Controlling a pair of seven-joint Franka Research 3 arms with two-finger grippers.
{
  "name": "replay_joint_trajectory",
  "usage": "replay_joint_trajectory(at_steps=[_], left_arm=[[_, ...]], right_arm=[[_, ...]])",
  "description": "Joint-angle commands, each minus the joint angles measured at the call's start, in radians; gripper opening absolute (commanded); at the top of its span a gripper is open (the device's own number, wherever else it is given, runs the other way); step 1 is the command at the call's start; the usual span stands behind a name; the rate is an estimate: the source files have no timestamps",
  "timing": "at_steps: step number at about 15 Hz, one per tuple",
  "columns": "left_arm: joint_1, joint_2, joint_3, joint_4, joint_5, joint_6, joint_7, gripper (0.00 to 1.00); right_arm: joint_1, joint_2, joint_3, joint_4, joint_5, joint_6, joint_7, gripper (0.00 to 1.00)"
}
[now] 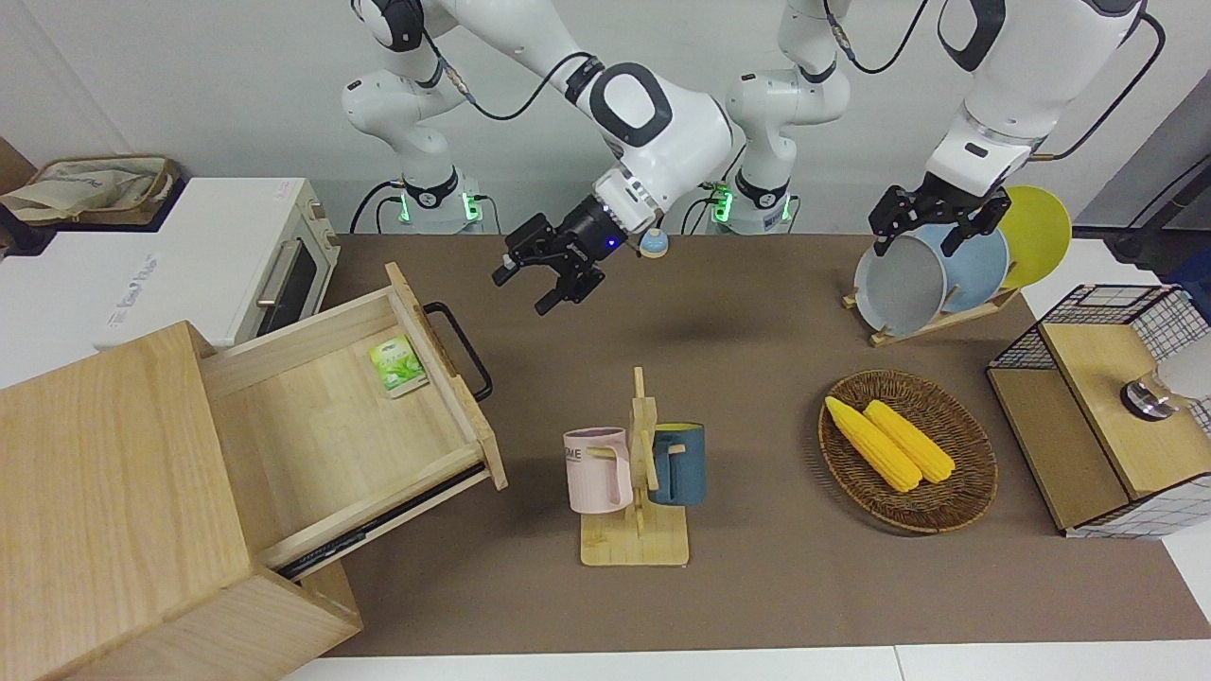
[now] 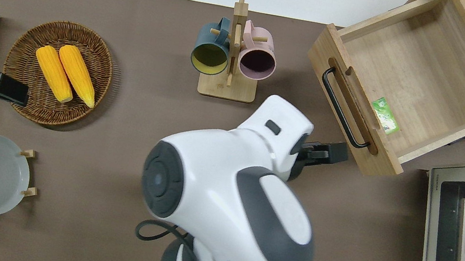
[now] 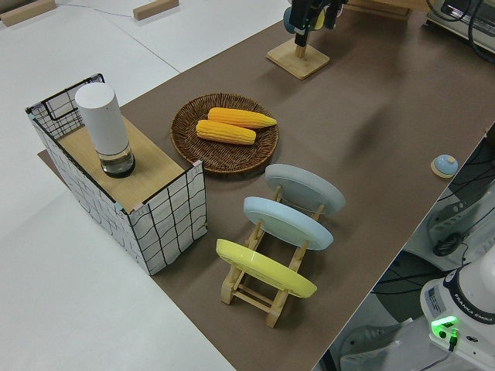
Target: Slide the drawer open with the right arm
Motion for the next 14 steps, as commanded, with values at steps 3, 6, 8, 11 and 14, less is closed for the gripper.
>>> replay_joint_trajectory(at_steps=[3,6,8,11,14], left_arm=[[0.004,0.011,-0.006,0.026,0.017,-0.020,0.010,0.99],[0.004,0.011,-0.006,0.026,0.017,-0.020,0.010,0.99],[0.004,0.011,-0.006,0.026,0.017,-0.020,0.010,0.99],[0.004,0.011,-0.006,0.026,0.017,-0.020,0.010,0.99],[0.004,0.011,-0.006,0.026,0.017,-0.020,0.010,0.99]], right_arm=[[-0.254,-0.121,0.066,-0.018,0.271,0.050,-0.022,0.985],[-0.452,-0.142,0.169,-0.018,0.365,0.067,-0.116,0.985],[-0.543,-0.142,0.203,-0.007,0.404,0.073,-0.179,0.985],[-0.656,-0.144,0.204,-0.004,0.516,0.117,-0.290,0.985],[-0.733,-0.141,0.203,-0.004,0.619,0.138,-0.387,0.985]])
